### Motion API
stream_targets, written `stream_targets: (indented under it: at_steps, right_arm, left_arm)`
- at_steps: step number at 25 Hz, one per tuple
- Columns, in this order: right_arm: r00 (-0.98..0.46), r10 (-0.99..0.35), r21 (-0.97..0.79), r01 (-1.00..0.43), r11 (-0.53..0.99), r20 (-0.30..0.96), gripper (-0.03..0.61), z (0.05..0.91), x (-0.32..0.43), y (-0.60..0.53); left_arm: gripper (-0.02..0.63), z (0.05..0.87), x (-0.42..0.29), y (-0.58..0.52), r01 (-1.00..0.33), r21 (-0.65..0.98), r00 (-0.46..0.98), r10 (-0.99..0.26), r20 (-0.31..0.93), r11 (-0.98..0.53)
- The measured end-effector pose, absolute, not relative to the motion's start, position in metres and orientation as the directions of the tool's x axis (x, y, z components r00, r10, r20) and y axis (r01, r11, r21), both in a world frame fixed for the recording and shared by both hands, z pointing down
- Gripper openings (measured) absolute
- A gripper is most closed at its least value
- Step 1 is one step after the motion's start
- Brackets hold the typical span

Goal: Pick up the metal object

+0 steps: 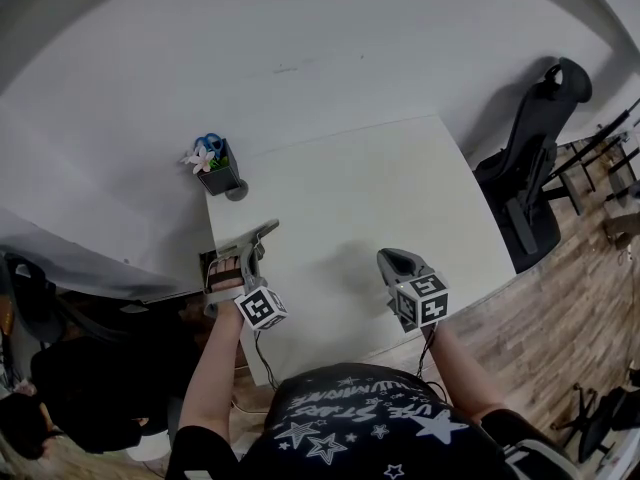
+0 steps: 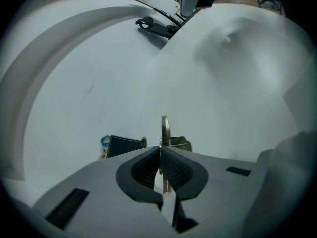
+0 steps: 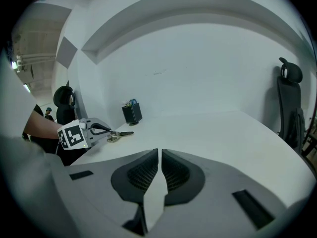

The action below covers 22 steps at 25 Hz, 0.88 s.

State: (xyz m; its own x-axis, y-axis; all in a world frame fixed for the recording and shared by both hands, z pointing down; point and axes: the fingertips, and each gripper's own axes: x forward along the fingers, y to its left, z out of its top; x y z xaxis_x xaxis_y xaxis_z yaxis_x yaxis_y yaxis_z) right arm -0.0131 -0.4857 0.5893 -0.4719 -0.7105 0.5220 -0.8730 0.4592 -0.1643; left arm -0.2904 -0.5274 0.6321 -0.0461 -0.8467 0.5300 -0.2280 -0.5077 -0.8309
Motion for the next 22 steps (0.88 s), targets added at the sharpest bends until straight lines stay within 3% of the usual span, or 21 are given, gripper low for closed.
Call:
stream_targets:
  at_steps: [22]
  right_arm:
    - [-0.54,-0.709,-0.182,-0.835,0.52,0.453,0.052,0.564,0.027,-0.412]
  left_arm:
    - [0.025,0.545,-0.246,-0.435,-0.588,-0.742,-0.043,-0.903,0.427,-0.322]
